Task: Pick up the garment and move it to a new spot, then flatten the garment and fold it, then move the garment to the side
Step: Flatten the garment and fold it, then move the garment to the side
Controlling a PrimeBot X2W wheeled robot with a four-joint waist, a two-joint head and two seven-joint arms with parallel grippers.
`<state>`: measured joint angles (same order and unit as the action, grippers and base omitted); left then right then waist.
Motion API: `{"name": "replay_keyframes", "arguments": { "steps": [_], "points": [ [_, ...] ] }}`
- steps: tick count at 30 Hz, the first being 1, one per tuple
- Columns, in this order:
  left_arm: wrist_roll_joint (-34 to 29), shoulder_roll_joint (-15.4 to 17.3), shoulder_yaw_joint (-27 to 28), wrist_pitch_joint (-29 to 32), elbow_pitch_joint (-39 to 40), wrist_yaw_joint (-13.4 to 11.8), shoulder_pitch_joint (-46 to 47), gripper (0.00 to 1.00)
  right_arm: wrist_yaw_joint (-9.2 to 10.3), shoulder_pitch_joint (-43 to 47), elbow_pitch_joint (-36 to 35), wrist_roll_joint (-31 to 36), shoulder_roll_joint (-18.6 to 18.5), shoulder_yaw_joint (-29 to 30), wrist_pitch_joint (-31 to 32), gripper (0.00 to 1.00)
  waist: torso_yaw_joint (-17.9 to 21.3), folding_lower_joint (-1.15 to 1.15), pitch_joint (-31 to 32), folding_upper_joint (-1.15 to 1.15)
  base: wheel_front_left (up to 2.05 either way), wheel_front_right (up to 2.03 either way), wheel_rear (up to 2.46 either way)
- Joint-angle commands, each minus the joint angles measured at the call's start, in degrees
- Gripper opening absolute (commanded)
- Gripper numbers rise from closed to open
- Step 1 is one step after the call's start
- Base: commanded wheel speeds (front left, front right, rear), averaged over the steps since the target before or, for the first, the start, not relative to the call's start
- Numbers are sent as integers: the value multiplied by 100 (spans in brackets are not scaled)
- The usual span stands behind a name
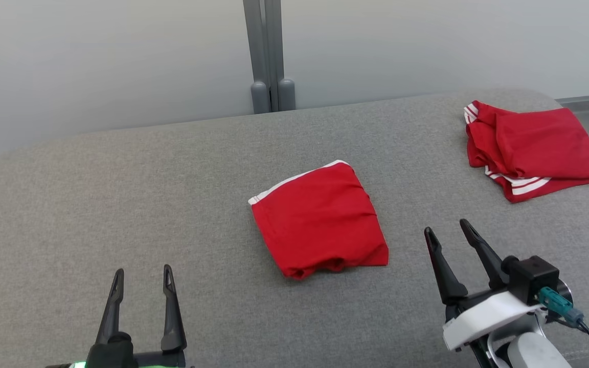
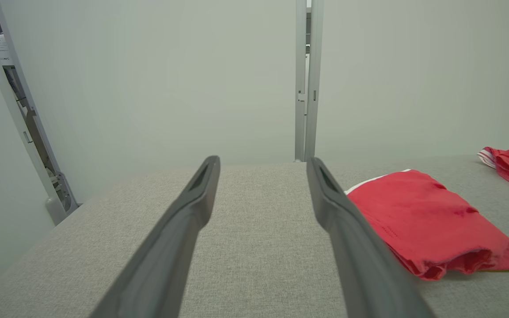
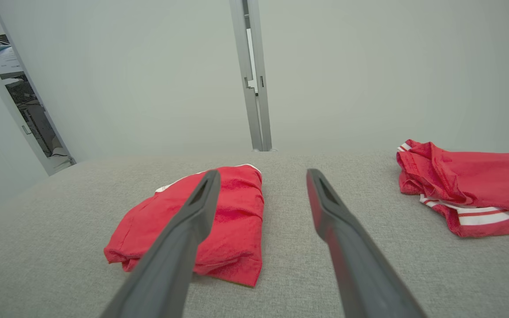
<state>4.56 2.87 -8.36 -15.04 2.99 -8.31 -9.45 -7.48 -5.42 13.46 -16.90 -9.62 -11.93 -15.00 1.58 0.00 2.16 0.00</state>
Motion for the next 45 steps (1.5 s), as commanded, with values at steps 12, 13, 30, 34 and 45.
{"name": "replay_keyframes", "arguments": {
  "steps": [12,13,30,34,45],
  "points": [
    [-87,9,9,-16,50,18,-296,100,1,638,-220,371,350,344,-21,100,44,0,164,0,0,0,0],
    [-95,9,15,-16,43,13,-301,100,1,631,-226,376,355,335,-21,100,45,0,169,0,0,0,0],
    [90,8,90,-16,-364,144,-289,100,1,692,-310,457,300,132,-21,100,-13,0,190,0,0,0,0],
    [105,8,104,-16,-405,161,-251,100,1,677,-316,470,299,133,-22,100,-24,0,179,0,0,0,0],
    [166,8,132,-16,-529,223,-194,100,1,672,-335,504,345,216,-22,100,-31,0,167,0,0,0,0]
  ]
}}
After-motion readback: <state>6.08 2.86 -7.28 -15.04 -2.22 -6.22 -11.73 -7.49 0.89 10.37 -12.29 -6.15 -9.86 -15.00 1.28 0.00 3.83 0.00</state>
